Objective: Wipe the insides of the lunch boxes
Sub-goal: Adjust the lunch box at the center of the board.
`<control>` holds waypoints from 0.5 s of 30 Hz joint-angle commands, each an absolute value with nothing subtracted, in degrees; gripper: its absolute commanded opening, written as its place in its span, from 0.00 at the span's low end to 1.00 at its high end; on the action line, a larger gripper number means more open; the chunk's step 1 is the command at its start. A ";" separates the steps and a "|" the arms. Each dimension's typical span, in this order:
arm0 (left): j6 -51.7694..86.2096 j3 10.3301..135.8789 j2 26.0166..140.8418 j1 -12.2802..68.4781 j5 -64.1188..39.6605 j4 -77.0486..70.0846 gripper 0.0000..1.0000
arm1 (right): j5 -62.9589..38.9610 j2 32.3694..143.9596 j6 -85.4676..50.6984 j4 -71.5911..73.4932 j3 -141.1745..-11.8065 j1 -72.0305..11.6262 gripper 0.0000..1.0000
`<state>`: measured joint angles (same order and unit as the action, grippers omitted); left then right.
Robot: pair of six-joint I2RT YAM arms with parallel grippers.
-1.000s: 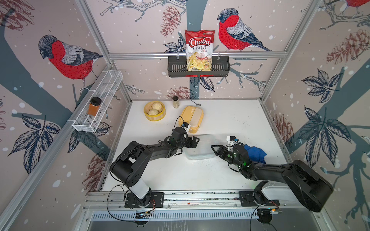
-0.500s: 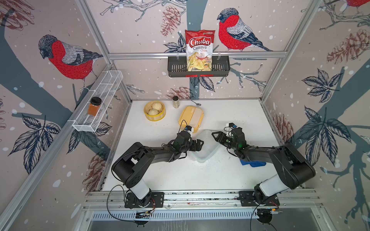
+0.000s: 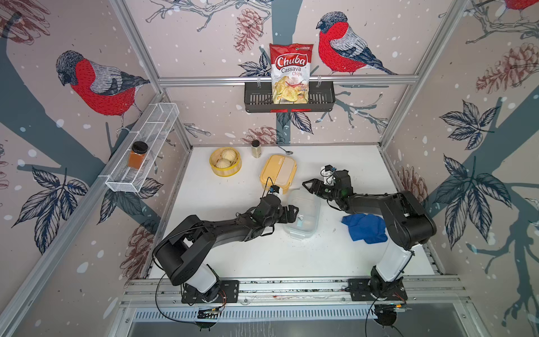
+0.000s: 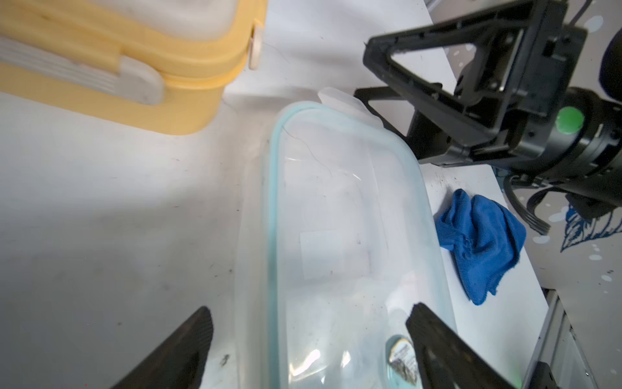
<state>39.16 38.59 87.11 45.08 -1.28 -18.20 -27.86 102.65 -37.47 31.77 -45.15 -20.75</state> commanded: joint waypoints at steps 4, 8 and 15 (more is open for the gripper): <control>33.24 44.21 84.72 45.09 6.49 -8.21 0.93 | -26.85 96.05 -35.19 28.68 -42.34 -17.46 0.81; 27.89 49.17 86.66 45.09 3.72 -7.95 0.94 | -26.71 89.18 -36.15 26.15 -38.23 -17.18 0.83; 19.67 53.85 92.07 45.09 -5.39 -7.51 0.94 | -28.24 78.69 -42.61 35.44 -21.33 -17.39 0.83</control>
